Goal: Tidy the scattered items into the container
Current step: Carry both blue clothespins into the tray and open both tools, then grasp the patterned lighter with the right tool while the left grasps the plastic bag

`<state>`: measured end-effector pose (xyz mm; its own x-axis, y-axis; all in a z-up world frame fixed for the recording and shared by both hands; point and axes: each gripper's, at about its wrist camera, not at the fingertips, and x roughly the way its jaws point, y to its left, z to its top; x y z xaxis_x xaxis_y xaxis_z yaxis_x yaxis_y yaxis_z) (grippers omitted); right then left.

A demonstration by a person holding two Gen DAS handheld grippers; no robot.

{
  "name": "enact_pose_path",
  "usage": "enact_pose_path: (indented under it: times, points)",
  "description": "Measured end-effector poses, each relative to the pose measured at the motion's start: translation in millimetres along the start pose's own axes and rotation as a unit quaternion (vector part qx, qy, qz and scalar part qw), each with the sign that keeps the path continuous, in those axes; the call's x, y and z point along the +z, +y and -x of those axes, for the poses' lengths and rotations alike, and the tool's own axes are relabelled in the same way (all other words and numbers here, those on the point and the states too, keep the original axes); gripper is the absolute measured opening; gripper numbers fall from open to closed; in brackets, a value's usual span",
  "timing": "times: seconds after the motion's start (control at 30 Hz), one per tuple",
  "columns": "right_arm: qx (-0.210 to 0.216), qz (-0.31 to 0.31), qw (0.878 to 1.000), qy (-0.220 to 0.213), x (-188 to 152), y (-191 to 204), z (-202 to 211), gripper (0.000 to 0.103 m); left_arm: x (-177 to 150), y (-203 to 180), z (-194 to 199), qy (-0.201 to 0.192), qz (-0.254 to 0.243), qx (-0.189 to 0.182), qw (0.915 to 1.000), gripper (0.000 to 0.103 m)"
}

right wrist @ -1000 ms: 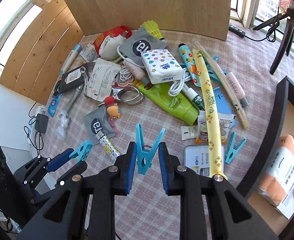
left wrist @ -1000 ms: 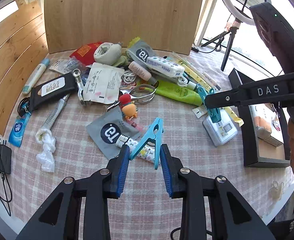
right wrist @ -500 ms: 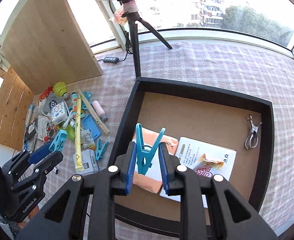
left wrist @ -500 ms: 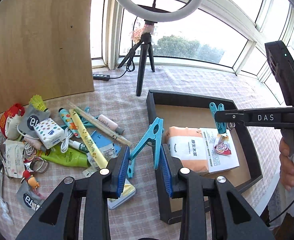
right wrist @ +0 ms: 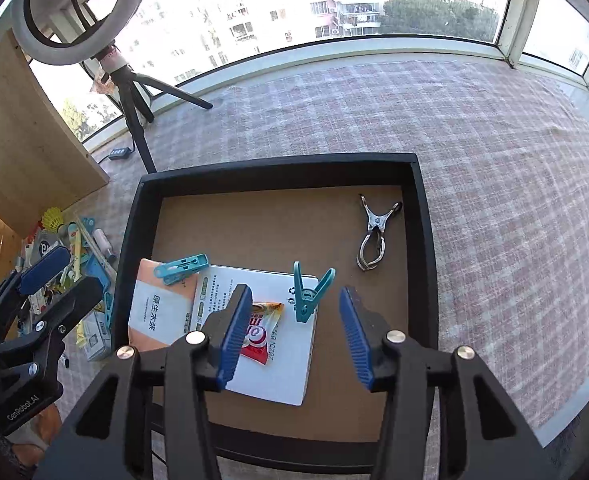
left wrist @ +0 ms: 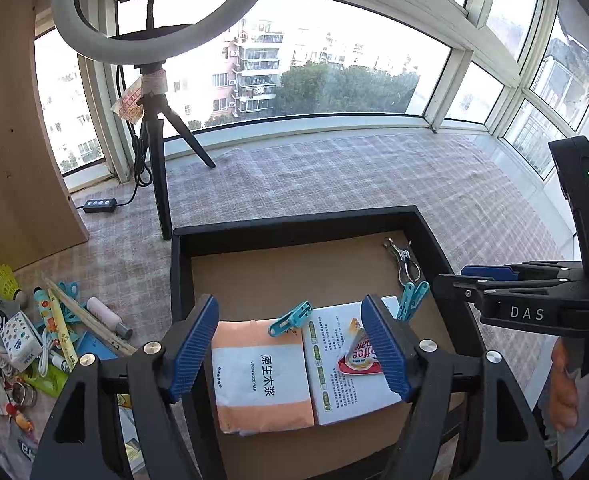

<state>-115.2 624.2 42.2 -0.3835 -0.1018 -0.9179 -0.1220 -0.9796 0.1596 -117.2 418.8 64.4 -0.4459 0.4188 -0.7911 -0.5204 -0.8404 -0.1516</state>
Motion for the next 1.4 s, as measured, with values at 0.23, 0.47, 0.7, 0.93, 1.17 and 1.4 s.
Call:
enact_pose_path:
  times: [0.23, 0.47, 0.7, 0.93, 1.17, 1.4]
  points:
    - [0.018, 0.042, 0.999, -0.005, -5.1, 41.6, -1.6, 0.045, -14.1, 26.7, 12.9, 0.002, 0.011, 0.028, 0.9995, 0.072]
    - [0.042, 0.093, 0.995, 0.008, -16.4, 94.8, -8.5, 0.045, -43.5, 82.6, 37.3, 0.004, 0.063, 0.064, 0.996, 0.072]
    - [0.08, 0.168, 0.982, 0.016, -35.9, 170.3, -8.5, 0.045, -89.0, 147.5, 76.6, 0.009, 0.101, 0.133, 0.9859, 0.072]
    - [0.129, 0.281, 0.951, 0.012, -81.6, 273.2, -9.5, 0.045, -156.1, 233.0, 119.4, 0.027, 0.168, 0.196, 0.9656, 0.072]
    - [0.152, 0.361, 0.92, 0.031, -129.2, 365.6, -33.9, 0.045, -224.7, 307.6, 158.6, 0.039, 0.247, 0.243, 0.9371, 0.07]
    - [0.147, 0.413, 0.897, 0.061, -165.8, 430.2, -72.3, 0.045, -268.4, 353.6, 164.7, 0.059, 0.289, 0.259, 0.9197, 0.07]
